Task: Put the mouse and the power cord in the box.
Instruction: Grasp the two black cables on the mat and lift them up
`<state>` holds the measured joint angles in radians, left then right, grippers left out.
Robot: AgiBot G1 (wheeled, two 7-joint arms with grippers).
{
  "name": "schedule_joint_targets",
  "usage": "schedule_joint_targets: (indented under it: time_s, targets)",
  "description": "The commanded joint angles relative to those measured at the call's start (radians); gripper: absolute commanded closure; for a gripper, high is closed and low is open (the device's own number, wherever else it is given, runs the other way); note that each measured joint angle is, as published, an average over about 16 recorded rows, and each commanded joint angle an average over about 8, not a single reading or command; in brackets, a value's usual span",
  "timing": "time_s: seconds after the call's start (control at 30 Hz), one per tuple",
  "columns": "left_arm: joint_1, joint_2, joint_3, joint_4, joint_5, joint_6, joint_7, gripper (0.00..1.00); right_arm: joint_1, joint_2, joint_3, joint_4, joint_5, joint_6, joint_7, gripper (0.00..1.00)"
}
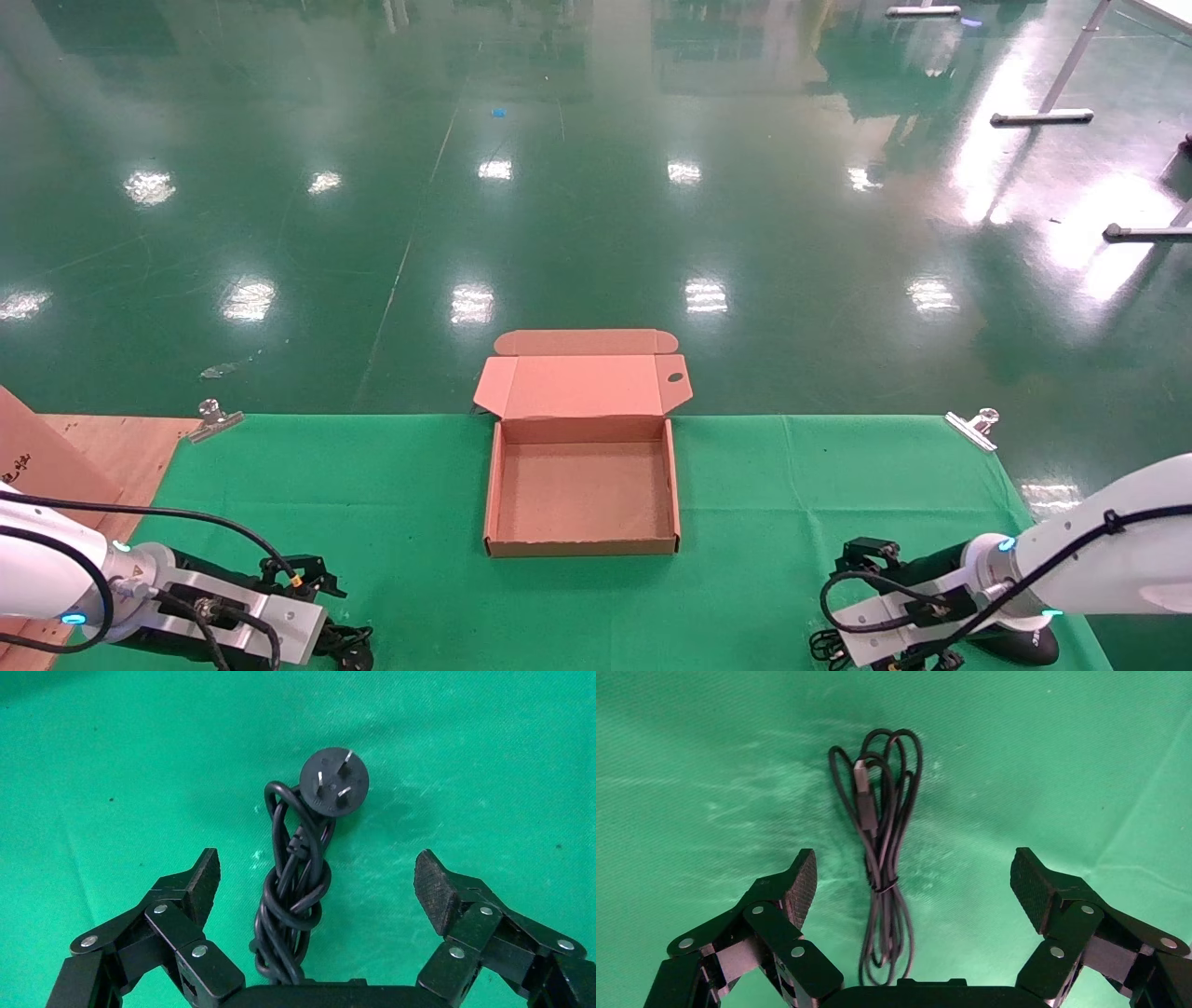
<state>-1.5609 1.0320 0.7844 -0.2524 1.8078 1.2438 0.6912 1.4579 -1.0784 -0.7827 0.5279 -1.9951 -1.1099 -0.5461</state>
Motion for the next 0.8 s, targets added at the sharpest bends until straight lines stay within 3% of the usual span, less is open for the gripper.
schedule_joint_targets:
  time_s: [0.03,0.1,0.27,0.33,0.37,0.8]
  targets:
    - [-0.007,0.007,-0.001,0.031,-0.002,-0.002,0.018,0.0,0.015,-0.016,0.003,-0.045,0.007,0.01,-0.026,0.03]
    - [-0.013,0.012,-0.003,0.053,-0.004,-0.006,0.032,0.05,0.024,-0.029,0.003,-0.083,0.009,0.016,-0.051,0.17]
    - [-0.023,0.018,-0.008,0.104,-0.011,-0.021,0.062,0.67,0.04,-0.057,0.002,-0.167,0.013,0.03,-0.106,0.79]
    - [-0.026,0.02,-0.01,0.121,-0.014,-0.027,0.073,0.92,0.045,-0.066,0.002,-0.196,0.014,0.035,-0.124,0.96]
    - [-0.027,0.021,-0.011,0.128,-0.014,-0.03,0.079,1.0,0.048,-0.07,0.003,-0.21,0.015,0.037,-0.133,1.0]
    - [-0.047,0.028,-0.012,0.199,-0.015,-0.044,0.118,1.0,0.092,-0.096,0.016,-0.334,0.037,0.046,-0.216,1.0]
